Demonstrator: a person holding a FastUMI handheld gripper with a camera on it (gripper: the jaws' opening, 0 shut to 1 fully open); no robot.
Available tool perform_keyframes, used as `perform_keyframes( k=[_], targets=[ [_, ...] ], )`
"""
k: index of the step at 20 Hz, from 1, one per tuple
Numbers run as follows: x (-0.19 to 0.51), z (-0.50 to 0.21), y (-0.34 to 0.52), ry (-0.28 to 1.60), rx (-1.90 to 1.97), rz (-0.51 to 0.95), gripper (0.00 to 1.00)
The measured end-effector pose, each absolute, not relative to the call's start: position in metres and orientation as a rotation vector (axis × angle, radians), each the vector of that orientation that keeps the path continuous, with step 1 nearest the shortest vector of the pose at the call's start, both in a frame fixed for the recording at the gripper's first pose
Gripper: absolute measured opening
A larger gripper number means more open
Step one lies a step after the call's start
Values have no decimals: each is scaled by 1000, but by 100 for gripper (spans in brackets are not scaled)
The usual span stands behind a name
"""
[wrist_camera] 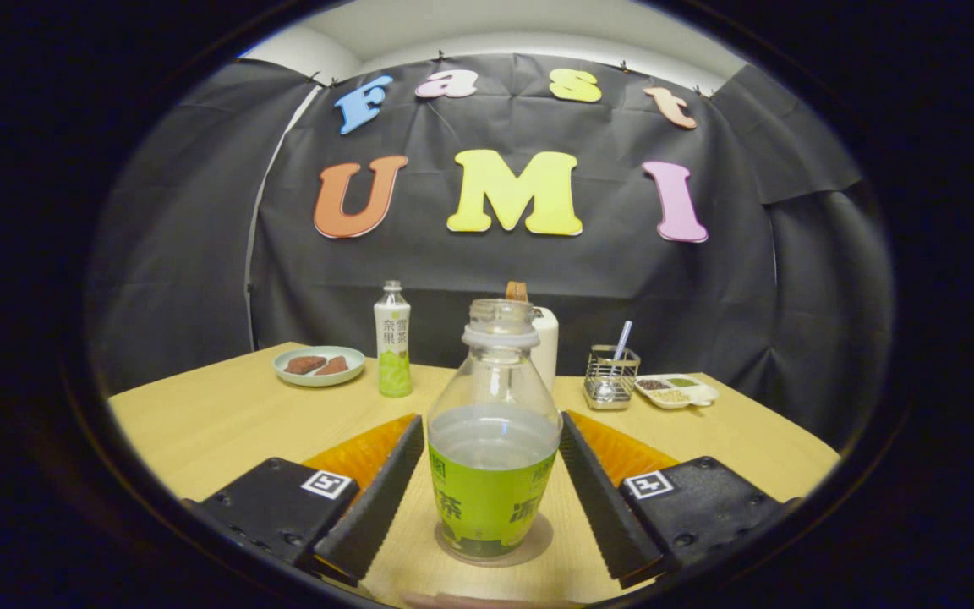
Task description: Take the bottle from table, then pour the juice into the cup, finally place the bottle on the coaster
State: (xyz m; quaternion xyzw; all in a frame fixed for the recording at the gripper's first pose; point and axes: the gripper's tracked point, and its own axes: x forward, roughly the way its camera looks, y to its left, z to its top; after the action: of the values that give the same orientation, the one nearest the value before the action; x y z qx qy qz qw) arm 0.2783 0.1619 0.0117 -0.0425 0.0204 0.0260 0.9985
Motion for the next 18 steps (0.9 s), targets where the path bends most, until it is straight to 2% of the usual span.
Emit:
perform_keyframes(
  k=[1,6,11,14,18],
  targets=[
    [275,16,163,43,-81,62,100],
    [217,70,158,-53,-102,22,100],
    [127,113,149,-116,-102,-30,100],
    [72,122,129,-106,-77,-82,100],
    [6,126,112,-115,-28,-67,100]
  ],
)
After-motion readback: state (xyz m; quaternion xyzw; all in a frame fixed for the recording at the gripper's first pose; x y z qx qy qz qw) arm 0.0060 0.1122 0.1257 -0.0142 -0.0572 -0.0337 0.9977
